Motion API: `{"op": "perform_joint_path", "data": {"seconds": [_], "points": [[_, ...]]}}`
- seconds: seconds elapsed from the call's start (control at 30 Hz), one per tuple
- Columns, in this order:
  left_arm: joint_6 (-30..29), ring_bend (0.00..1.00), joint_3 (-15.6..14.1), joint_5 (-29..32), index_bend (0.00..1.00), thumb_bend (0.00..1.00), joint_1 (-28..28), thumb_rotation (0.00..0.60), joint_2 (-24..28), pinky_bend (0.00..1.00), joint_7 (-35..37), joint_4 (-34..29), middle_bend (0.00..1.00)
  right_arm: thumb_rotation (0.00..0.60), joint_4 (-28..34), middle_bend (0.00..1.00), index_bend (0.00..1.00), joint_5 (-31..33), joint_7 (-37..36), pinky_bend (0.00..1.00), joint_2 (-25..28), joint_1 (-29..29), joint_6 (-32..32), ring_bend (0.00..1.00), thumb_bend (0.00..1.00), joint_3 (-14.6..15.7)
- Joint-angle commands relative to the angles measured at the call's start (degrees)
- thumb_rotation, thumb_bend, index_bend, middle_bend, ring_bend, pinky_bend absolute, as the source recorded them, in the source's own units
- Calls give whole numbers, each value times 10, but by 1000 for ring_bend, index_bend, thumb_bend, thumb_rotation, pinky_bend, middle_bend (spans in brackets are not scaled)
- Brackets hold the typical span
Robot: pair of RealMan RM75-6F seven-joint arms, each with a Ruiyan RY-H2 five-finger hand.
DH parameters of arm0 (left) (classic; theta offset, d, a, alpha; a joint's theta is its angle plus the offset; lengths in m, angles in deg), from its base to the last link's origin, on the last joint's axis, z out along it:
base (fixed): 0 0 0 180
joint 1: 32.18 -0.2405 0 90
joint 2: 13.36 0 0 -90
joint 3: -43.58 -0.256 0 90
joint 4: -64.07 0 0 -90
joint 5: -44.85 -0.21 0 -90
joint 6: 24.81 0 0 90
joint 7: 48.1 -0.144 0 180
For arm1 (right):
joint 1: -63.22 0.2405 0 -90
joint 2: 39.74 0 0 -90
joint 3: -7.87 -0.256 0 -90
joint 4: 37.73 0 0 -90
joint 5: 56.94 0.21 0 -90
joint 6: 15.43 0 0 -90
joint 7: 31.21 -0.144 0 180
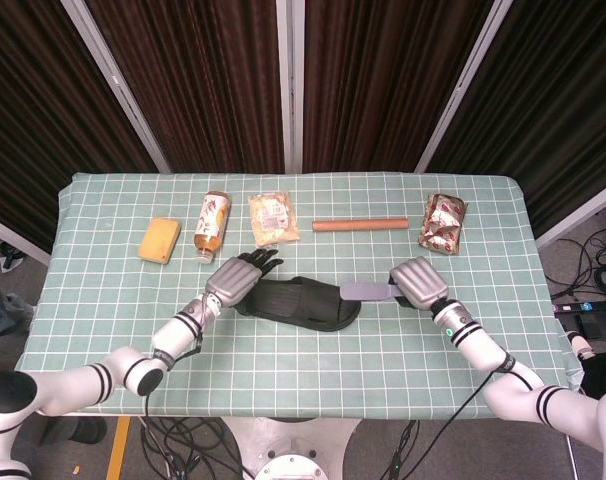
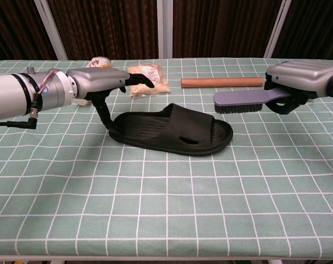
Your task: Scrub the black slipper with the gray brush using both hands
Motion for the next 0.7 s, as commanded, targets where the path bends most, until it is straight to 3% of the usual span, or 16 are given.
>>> {"op": "perform_joint_path", "data": {"seconds": [0.03,0.13,0.2,0.3,0.37,0.47,0.57,0.7], "points": [[-24,0,4,-2,126,109,-15,600,22,199,6,-25,50,600,-30,1000,1000,30,25,1000,-14,-9,-22,946,627,-8],[-50,0,7,-6,126,109,-30,600,45,199,13,-49,50,600,-50,991,1000,51,44,991,-27,-11,-38,890,587,-11],[-63,0,7,-8,126,108,-40,600,58,199,19,-61,50,600,-56,935,948,65,57,930,-31,-12,-52,811,525,-12],[-77,0,6,-11,126,107,-51,600,73,198,26,-70,50,600,-50,722,695,88,74,717,-30,-14,-68,596,415,-16],[-83,0,4,-13,126,106,-57,600,79,198,29,-73,50,600,-42,542,475,100,83,547,-26,-16,-72,422,320,-19],[-87,0,0,-16,126,104,-64,600,89,198,34,-77,50,600,-26,362,222,114,98,364,-17,-21,-73,235,209,-21],[-94,0,-4,-17,126,104,-75,600,102,198,39,-85,50,600,-4,241,66,120,107,260,-3,-27,-64,115,176,-24],[-119,0,-11,-17,126,98,-103,600,141,198,49,-113,50,600,54,189,0,118,100,209,43,-44,-37,67,176,-29]]}}
